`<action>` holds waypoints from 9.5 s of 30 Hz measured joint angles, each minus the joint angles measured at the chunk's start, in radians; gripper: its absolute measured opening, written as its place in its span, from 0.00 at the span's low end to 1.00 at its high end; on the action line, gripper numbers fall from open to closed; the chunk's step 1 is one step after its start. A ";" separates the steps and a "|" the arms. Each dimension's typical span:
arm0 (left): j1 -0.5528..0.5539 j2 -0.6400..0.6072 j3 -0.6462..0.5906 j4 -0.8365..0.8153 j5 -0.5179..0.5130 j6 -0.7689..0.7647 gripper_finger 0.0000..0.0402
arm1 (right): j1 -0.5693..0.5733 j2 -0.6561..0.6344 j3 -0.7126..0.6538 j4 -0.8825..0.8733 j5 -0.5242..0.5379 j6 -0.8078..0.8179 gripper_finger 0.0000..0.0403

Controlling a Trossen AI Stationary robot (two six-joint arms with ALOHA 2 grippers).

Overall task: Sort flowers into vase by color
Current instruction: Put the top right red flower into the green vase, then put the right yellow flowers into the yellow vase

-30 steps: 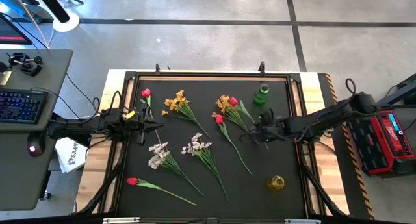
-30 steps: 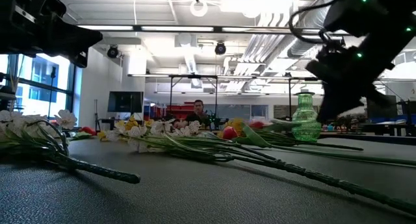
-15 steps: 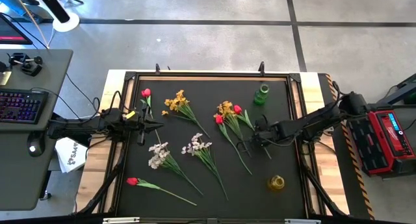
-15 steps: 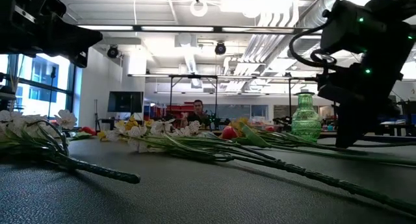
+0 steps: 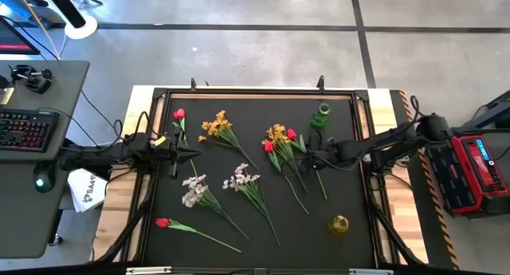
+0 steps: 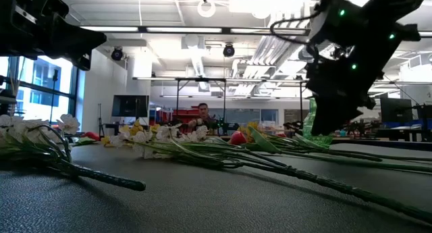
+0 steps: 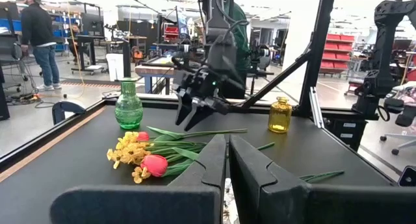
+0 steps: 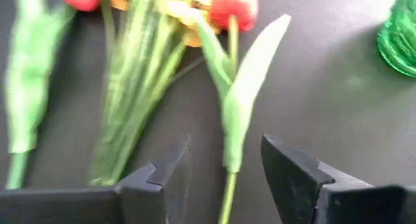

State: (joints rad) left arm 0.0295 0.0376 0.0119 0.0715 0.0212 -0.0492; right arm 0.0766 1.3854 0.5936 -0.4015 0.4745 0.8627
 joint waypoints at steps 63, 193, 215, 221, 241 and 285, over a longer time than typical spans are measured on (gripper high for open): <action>0.000 0.003 0.000 -0.014 0.000 -0.026 0.02 | -0.478 -0.461 -0.018 1.058 0.229 -1.309 0.00; 0.000 0.004 0.000 -0.006 -0.007 -0.036 0.02 | -0.090 0.260 0.693 -0.169 -0.359 -0.614 0.73; 0.000 0.004 0.000 -0.032 -0.006 -0.026 0.02 | 0.113 0.238 0.386 -0.256 -0.151 -0.138 0.73; 0.000 0.004 0.000 -0.032 -0.007 -0.018 0.02 | 0.067 0.239 0.256 0.027 -0.142 -0.183 0.73; 0.000 0.004 0.000 -0.043 -0.007 -0.015 0.02 | -0.024 0.303 0.243 0.100 -0.138 -0.216 0.72; 0.000 0.004 0.000 -0.052 -0.004 -0.044 0.02 | 1.135 -0.159 0.242 -0.047 1.079 0.056 0.00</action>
State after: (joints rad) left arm 0.0292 0.0414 0.0116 0.0191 0.0170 -0.0937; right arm 1.2118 1.2263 0.8356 -0.4480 1.5534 0.9190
